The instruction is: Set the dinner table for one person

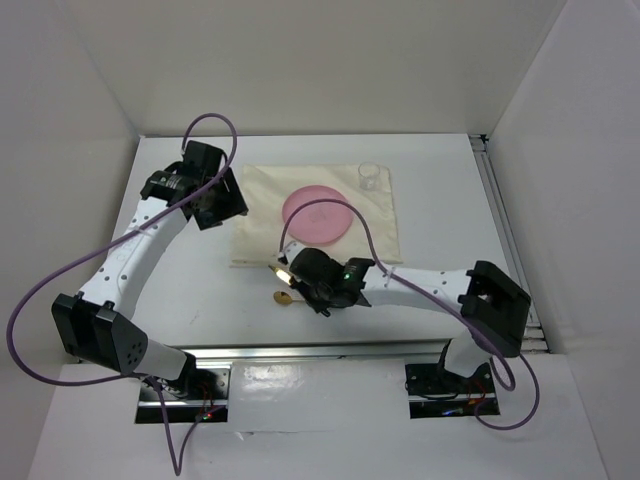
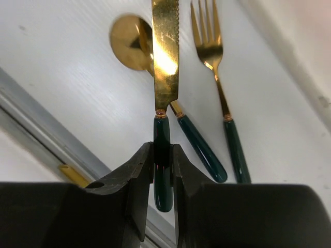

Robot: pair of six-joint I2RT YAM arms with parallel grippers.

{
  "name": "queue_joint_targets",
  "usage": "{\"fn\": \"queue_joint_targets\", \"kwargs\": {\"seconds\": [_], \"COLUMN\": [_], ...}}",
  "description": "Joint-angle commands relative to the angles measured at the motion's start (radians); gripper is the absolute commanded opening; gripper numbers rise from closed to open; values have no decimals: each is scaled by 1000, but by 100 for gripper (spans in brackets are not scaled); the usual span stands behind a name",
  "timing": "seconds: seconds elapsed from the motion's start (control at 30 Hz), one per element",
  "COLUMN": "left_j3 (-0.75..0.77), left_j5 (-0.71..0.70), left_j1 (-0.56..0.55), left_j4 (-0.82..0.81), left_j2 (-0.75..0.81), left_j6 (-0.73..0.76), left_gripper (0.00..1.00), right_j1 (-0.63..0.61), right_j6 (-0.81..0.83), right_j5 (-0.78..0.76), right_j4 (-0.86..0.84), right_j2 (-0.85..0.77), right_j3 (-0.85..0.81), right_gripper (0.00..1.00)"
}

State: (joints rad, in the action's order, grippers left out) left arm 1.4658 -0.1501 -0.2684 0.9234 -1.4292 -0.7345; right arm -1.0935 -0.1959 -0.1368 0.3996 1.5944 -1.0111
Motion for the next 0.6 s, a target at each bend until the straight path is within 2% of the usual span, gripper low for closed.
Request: {"fn": "queue_joint_targets", "kwargs": {"seconds": [0.0, 0.1, 0.17, 0.27, 0.33, 0.43, 0.47, 0.57], "left_j3": [14, 24, 24, 44, 44, 44, 44, 35], "left_j5": [12, 21, 21, 9, 9, 21, 21, 41], "left_j1": [15, 15, 15, 24, 24, 24, 24, 24], "left_j4": [-15, -15, -15, -5, -5, -5, -5, -5], "left_j2": [18, 9, 9, 9, 0, 0, 0, -10], "left_j6": [15, 15, 15, 6, 6, 6, 6, 6], "left_gripper": [74, 74, 74, 74, 74, 74, 74, 74], "right_j1": [-9, 39, 104, 184, 257, 351, 416, 524], "right_j6": [52, 27, -40, -190, -300, -384, -410, -401], "right_j5": [-26, -62, -98, -145, -150, -94, -75, -26], "right_j4": [53, 112, 166, 255, 242, 190, 173, 93], "right_j2": [-108, -120, -93, -70, -82, -111, -111, -120], "right_j3": [-96, -159, -205, -270, -242, -166, -147, -87], "right_gripper": [8, 3, 0, 0, 0, 0, 0, 0]}}
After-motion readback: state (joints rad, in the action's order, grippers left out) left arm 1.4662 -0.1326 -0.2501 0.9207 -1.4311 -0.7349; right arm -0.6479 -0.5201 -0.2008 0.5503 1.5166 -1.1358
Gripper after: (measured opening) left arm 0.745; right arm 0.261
